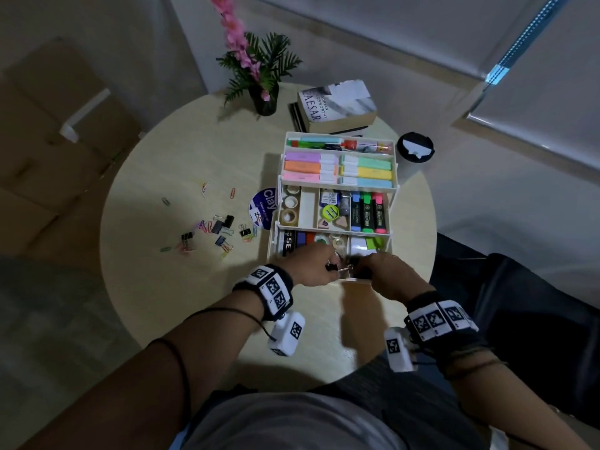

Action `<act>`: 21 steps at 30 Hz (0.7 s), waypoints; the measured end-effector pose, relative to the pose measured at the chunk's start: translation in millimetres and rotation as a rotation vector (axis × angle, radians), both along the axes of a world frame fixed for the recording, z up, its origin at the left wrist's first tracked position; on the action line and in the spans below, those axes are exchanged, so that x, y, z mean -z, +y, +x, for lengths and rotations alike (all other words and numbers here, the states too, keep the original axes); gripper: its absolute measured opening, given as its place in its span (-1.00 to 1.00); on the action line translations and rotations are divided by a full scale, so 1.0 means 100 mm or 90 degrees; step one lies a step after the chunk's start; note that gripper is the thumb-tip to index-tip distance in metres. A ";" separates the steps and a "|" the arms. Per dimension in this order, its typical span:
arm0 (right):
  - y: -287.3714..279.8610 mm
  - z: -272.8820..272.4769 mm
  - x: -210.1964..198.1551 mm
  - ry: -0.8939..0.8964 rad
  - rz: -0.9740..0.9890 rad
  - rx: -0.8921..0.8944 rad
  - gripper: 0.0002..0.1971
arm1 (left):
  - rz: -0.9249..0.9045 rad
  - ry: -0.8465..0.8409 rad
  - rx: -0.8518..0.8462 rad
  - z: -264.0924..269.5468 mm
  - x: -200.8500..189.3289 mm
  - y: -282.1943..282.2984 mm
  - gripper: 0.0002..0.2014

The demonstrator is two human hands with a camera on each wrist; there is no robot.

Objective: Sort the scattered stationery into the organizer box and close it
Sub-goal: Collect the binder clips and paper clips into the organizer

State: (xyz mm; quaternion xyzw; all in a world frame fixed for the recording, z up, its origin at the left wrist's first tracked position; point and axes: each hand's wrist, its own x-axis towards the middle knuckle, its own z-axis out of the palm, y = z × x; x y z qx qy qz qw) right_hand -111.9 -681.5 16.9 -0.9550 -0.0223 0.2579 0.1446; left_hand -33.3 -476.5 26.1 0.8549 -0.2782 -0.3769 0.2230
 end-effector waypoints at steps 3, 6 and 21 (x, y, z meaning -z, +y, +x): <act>0.01 -0.01 -0.02 0.019 -0.014 0.009 -0.59 | 0.068 0.020 0.030 -0.02 0.09 -0.04 -0.72; 0.02 -0.02 -0.05 0.041 -0.035 0.009 -0.51 | 0.118 0.031 0.060 -0.04 0.13 -0.02 -0.74; 0.50 0.10 -0.37 -0.153 0.079 0.011 -0.86 | -0.125 -0.097 0.047 -0.09 -0.14 0.64 -0.69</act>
